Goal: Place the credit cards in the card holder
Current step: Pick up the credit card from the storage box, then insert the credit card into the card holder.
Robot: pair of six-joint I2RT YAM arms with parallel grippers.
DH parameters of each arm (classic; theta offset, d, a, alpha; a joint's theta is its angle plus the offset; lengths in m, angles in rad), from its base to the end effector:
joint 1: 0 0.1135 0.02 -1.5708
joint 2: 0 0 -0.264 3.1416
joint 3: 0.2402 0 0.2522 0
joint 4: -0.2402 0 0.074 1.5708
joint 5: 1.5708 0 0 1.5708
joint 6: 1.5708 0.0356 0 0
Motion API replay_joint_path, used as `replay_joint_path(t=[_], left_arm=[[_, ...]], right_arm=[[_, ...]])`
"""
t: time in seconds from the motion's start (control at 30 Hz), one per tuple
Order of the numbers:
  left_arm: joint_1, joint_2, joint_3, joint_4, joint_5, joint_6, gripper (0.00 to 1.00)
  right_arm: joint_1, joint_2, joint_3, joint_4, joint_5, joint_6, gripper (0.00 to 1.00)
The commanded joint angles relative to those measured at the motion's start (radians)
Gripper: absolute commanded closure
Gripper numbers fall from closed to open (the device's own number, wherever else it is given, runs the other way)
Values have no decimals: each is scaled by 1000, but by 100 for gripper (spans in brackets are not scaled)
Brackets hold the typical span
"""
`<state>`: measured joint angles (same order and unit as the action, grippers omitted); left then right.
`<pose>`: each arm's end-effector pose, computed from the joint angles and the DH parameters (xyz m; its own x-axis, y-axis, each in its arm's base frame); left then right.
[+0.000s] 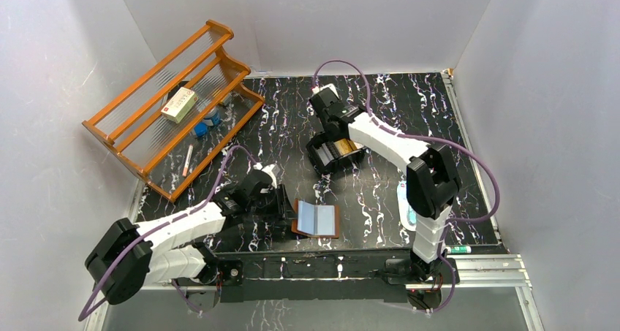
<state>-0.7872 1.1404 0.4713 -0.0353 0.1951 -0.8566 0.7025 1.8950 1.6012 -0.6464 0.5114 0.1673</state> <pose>0.1520 -0.1623 0.1780 -0.9033 -0.1437 -0.4043 0.1781 0.7316 -0.6580 0.3302 0.2567 0.2654 -0.6650 -0.3727 -0.6472 -0.2358 0.9270 -0.2916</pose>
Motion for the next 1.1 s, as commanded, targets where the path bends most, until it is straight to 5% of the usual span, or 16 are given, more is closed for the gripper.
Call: replay_joint_path(t=[0.0,0.27,0.53,0.77,1.07], left_arm=[[4,-73,44,-83,-47,-4,66],[3,-113,33,-106,-60,-14,84],[4,-90,1,-79,-48,-27,100],[3,-79,-40,-62,-66,-47,100],[3,-55,-65,-55,-91,-49,100]], right_arm=[[0,-95,52,-28,-104,66,100],[0,-273,-59,-16,-236,196,100],[7,-544,-416,210,-553,371,100],[32,-729,-762,489,-689,568,100],[107,-778,-1097,794,-728,778,100]])
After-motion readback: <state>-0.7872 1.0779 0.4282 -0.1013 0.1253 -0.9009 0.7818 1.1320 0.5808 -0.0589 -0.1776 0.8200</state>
